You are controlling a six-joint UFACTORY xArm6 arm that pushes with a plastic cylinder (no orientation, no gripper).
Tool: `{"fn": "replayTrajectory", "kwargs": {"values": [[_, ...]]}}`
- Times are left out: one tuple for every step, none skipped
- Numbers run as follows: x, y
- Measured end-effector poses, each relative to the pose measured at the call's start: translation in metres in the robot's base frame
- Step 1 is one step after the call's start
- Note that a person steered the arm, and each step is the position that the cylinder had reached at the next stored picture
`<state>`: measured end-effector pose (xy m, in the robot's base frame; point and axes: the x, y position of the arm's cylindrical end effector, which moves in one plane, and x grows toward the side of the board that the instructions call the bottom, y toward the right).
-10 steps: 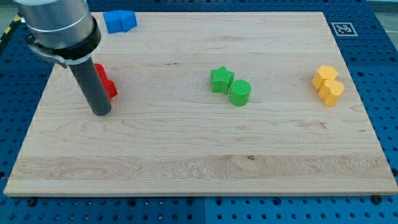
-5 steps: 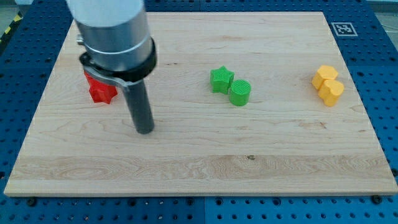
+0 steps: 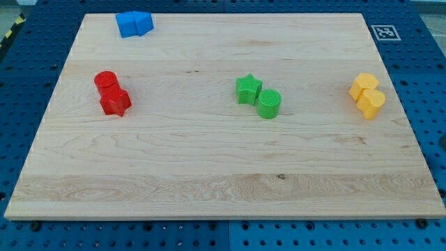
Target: Push the yellow blocks to the bottom right corner
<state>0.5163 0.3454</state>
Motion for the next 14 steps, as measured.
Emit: {"fn": "replayTrajectory", "kwargs": {"values": [[-0.072, 0.000], [-0.140, -0.018], [-0.166, -0.074], [-0.168, -0.116], [-0.150, -0.109], [-0.119, -0.096], [-0.096, -0.094], [-0.104, -0.099], [-0.101, -0.100], [-0.070, -0.100], [-0.031, -0.100], [-0.005, -0.100], [-0.003, -0.100], [0.001, -0.097]]}}
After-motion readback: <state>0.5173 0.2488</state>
